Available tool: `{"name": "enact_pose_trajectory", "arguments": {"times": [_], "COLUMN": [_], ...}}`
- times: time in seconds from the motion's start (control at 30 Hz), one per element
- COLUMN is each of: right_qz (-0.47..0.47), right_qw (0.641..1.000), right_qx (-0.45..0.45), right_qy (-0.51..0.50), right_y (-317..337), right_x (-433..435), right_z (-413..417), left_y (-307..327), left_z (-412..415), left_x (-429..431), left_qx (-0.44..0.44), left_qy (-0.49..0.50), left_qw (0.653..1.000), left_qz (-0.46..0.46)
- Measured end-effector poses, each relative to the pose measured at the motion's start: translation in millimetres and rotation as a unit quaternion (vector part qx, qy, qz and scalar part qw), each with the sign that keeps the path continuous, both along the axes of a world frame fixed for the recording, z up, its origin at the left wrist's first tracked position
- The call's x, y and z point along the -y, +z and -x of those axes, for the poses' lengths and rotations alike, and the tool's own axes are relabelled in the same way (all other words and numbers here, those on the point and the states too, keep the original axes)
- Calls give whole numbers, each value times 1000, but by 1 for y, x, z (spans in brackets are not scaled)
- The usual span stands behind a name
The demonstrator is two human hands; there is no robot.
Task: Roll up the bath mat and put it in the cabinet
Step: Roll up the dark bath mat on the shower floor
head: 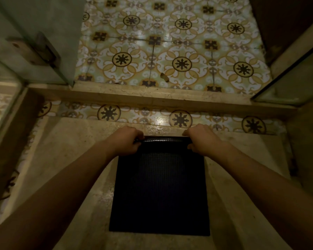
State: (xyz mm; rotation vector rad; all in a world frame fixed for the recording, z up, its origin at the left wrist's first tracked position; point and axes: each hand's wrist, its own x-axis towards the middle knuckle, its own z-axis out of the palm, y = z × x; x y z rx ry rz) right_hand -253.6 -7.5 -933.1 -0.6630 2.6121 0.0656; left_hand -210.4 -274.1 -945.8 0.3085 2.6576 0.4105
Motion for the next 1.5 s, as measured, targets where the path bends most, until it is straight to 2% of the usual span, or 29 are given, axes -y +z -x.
{"name": "enact_pose_trajectory", "arguments": {"times": [0.13,0.27,0.37,0.5,0.73,0.87,0.93,1.2,1.37,1.5], "right_qz": [7,41,56,54,40,23,22,21,20,10], "right_qw": [1000,997,996,997,997,996,997,999,997,999], "right_qx": [6,57,72,46,59,87,78,47,56,27], "right_qy": [9,13,-10,-4,16,21,18,13,41,30], "right_y": [1,3,3,0,-6,-3,-4,-13,-11,-8], "right_x": [-1,-8,-10,-6,-10,-11,-11,-13,-15,-12], "right_z": [-3,-10,-11,-16,-21,-18,-20,-42,-42,-52], "left_y": [1,3,2,3,-4,-1,1,2,6,2], "left_z": [-6,-9,-7,-4,-20,-19,-20,-35,-33,-43], "left_x": [-2,-6,-5,-5,-8,-5,-6,-12,0,-7], "left_qx": [-19,-25,3,56,-25,26,45,-4,43,-5], "left_qy": [8,-7,-4,23,27,23,29,-14,-4,-32], "left_qw": [1000,1000,1000,998,999,999,998,1000,999,999], "left_qz": [-7,18,24,7,1,-3,-13,20,-12,29]}}
